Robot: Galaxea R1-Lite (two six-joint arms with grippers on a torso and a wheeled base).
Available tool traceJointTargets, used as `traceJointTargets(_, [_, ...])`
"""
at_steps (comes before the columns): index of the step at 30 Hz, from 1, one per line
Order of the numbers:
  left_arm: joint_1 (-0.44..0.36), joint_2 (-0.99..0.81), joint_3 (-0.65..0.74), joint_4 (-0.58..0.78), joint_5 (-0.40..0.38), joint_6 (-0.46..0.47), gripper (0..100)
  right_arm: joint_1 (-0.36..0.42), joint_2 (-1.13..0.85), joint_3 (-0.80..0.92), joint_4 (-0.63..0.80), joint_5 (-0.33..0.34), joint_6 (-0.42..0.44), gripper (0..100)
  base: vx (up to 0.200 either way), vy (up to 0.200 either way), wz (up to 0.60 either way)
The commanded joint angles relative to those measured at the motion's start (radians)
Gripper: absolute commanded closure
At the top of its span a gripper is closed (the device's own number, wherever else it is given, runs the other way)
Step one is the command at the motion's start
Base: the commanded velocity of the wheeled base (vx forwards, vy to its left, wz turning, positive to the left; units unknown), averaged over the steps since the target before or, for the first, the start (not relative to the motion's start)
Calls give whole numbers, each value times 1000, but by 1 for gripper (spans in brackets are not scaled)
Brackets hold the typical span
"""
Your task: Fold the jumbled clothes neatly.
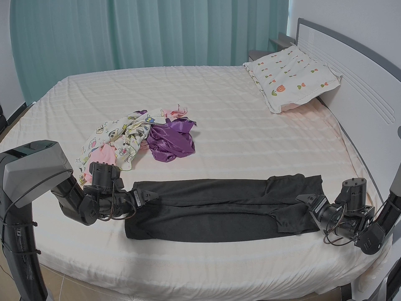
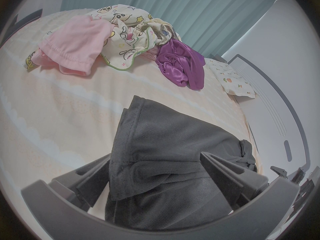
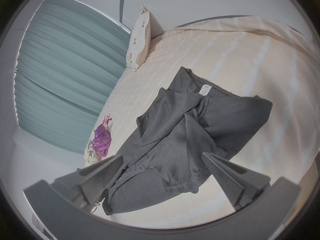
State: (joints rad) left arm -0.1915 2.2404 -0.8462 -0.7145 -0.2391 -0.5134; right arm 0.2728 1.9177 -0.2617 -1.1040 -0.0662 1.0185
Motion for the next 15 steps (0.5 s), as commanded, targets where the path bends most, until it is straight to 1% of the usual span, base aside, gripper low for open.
traceJointTargets(1, [4, 7, 1, 1, -2, 0, 0, 0, 3, -1, 0, 0, 0, 0, 0, 0, 0])
traceJointTargets(5, [4, 16, 1, 1, -3, 0, 0, 0, 3, -1, 0, 0, 0, 0, 0, 0, 0])
traceJointTargets(6, [4, 19, -1, 1, -3, 0, 100, 0, 4, -1, 0, 0, 0, 0, 0, 0, 0])
traceJointTargets(15, [23, 16, 12, 0, -3, -2, 100, -3, 4, -1, 0, 0, 0, 0, 0, 0, 0])
